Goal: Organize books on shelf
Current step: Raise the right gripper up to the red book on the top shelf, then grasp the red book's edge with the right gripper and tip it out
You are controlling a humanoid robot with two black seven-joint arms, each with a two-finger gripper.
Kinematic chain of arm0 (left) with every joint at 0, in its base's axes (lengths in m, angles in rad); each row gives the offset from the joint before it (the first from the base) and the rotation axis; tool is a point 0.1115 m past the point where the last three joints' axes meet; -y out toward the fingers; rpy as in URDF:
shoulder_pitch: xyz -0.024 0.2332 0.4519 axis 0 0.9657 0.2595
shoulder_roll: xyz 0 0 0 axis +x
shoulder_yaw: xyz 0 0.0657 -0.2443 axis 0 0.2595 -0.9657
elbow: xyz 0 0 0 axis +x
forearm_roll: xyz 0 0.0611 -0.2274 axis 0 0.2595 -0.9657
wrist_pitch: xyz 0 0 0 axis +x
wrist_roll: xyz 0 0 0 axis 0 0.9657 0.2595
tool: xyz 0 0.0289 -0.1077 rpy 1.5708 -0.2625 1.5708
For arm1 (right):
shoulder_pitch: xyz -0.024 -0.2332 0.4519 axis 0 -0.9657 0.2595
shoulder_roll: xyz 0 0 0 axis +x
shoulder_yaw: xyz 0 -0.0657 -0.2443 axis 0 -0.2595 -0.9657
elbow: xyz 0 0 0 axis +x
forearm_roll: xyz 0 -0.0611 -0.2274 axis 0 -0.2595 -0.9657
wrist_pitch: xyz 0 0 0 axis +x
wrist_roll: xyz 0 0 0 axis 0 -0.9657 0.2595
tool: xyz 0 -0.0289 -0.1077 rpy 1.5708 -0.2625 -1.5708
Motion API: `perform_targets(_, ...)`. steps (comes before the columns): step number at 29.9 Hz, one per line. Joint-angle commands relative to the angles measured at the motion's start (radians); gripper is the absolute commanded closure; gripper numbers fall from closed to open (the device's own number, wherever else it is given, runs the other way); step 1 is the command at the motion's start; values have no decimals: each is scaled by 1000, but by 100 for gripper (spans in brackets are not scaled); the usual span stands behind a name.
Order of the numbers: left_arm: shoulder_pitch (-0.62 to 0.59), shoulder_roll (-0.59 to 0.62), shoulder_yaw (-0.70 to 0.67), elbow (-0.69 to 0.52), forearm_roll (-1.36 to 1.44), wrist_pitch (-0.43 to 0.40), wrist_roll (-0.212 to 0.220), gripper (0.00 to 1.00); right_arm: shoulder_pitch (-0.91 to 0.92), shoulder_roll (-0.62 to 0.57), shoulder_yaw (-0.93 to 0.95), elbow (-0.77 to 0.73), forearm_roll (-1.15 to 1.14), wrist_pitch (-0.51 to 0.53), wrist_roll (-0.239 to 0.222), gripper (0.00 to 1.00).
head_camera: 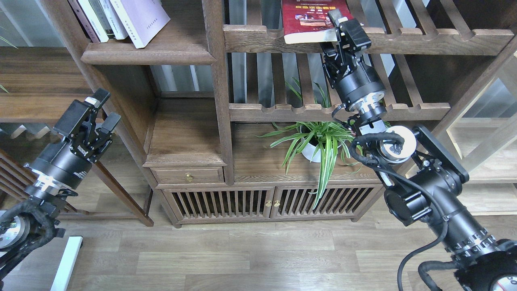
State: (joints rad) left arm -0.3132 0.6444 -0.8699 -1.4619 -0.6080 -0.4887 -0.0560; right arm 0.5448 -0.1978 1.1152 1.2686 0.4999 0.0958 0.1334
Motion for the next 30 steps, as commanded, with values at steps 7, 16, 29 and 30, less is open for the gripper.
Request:
perform_targets(7, 0, 0, 3, 12, 1, 0, 1, 2, 20, 3, 0, 2, 0, -68, -1, 25)
perform_targets(16, 0, 0, 5, 17, 5, 0, 2, 2, 52, 3, -3, 2, 0, -99, -8, 25)
perform_targets(29, -1, 0, 2, 18, 5, 0, 2, 2, 63, 6, -3, -3, 0, -148, -8, 25)
perform_targets(30, -1, 0, 2, 17, 5, 0, 2, 2, 63, 6, -5, -3, 0, -148, -8, 25)
